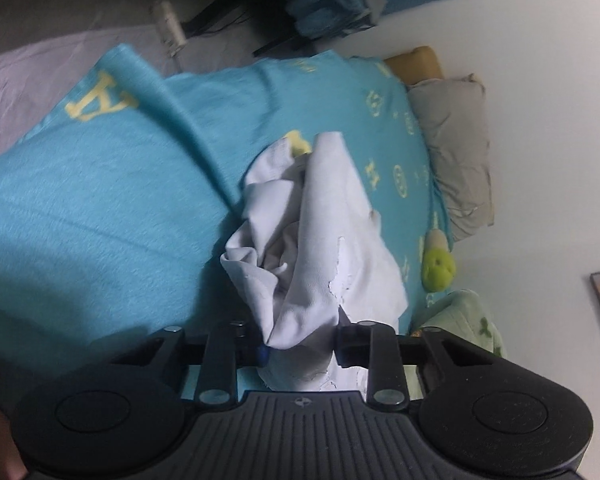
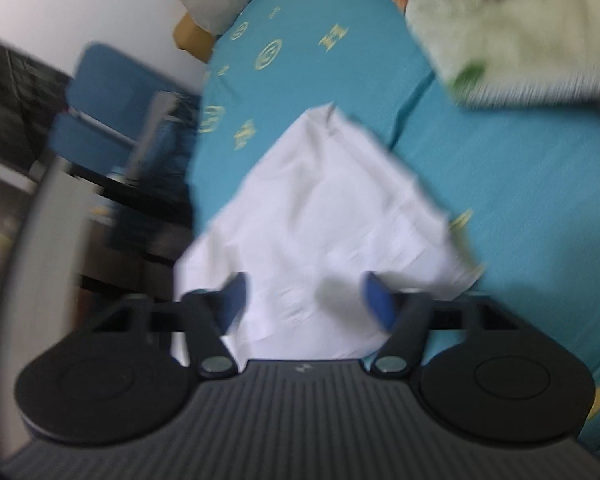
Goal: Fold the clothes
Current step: 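Grasp the folded shirt edges with both grippers and lift it, then carry the folded shirt onto the green lion blanket with both grippers and release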
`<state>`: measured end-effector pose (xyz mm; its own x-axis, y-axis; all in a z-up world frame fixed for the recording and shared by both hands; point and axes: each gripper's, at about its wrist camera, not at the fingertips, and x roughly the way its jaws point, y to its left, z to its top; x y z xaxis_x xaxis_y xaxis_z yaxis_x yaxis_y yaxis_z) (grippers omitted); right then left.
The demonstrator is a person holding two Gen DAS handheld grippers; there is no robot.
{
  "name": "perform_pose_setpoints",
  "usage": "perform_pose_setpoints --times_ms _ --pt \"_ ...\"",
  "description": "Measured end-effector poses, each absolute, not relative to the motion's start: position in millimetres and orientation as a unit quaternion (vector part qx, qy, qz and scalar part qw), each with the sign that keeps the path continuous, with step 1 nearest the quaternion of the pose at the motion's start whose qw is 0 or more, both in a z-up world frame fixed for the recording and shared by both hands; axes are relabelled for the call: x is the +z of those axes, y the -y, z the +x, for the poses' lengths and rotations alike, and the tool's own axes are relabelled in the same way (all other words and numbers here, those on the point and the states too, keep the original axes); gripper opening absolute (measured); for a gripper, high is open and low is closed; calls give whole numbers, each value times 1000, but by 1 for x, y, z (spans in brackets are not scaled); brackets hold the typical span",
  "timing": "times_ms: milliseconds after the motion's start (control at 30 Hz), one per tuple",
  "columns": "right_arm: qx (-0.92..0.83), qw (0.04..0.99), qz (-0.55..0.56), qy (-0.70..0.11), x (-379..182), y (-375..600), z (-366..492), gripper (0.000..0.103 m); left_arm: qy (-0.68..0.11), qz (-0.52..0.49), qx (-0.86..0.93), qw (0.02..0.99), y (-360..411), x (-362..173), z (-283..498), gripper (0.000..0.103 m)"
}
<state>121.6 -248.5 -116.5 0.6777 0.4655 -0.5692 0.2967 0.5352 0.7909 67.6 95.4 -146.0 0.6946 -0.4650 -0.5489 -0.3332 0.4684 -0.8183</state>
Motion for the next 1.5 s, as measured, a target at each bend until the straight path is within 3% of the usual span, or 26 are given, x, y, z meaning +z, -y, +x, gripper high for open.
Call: perform_pose_setpoints --times_ms 67,200,400,467,567,667,733,1167,1500 --pt "88 735 539 -403 -125 242 116 94 -373 -523 -53 765 -98 -143 67 25" --pt "131 659 595 -441 -151 216 116 93 -357 -530 -59 767 -102 -138 68 24" --pt "24 676 619 -398 -175 233 119 91 -352 -534 -57 766 -112 -139 62 24" --pt "2 696 608 -383 -175 237 121 68 -351 -533 -57 768 -113 -138 62 24" --pt "-6 719 584 -378 -171 234 125 55 -349 -526 -58 773 -113 -135 62 24" --pt "-2 734 570 -368 -165 232 123 31 -351 -523 -59 775 -113 -130 60 23" --pt "4 739 568 -363 -157 232 120 25 -353 -523 -61 774 -115 -123 56 23" --pt "49 763 564 -310 -52 255 53 23 -358 -486 -118 789 -106 6 10 23" --pt "53 776 578 -247 12 348 55 23 -354 -421 -191 813 15 92 57 23"
